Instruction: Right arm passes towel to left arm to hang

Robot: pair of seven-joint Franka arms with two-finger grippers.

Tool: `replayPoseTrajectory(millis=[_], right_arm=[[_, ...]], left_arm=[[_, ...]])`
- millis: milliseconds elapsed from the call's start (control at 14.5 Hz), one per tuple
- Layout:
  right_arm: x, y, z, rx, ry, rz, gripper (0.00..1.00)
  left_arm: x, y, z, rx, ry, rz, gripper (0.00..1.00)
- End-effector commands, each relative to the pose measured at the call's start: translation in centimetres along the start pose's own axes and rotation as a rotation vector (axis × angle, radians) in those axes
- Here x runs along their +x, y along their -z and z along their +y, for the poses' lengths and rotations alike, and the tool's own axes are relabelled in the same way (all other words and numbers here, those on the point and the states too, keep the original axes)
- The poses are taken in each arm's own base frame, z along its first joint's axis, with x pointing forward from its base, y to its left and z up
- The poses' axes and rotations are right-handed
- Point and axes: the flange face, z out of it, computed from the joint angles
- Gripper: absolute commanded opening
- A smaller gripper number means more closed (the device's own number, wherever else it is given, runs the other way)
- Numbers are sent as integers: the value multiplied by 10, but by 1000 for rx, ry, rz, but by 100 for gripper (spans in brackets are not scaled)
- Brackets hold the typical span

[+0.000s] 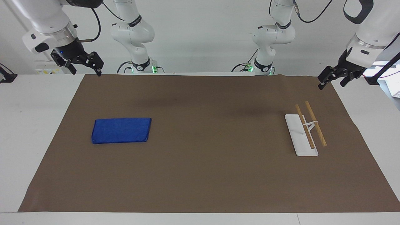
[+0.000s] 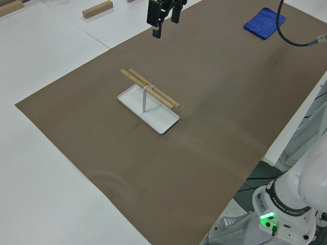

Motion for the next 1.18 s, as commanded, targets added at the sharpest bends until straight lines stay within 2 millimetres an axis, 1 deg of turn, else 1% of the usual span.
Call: replayPoseTrajectory(millis=[0, 553, 623, 692, 761, 830, 899, 1107], right_arm=[[-6, -1, 1, -4, 0, -5, 100], [-7, 1, -9, -7, 20, 1, 100], [-6, 3, -11, -1, 25, 10, 100], [-1, -2, -14, 1, 25, 39, 100], [6, -16, -26, 1, 48, 70, 100], [10, -34, -33, -2, 59, 83, 100], [17, -55, -37, 0, 60, 90, 100], [36, -150, -45, 10, 80, 135, 100]], left_arm=[[-3, -3, -5, 0, -9, -1, 100], [-3, -3, -5, 3, -1, -3, 100], [-3, -4, -5, 4, 0, -7, 100], [-3, -4, -4, 4, 2, -6, 100], [-3, -4, -1, 4, -1, -6, 100], [-3, -4, 0, 3, -4, -4, 100], [-4, -4, 0, 4, -6, -6, 100], [-3, -4, -4, 4, -6, -7, 100]])
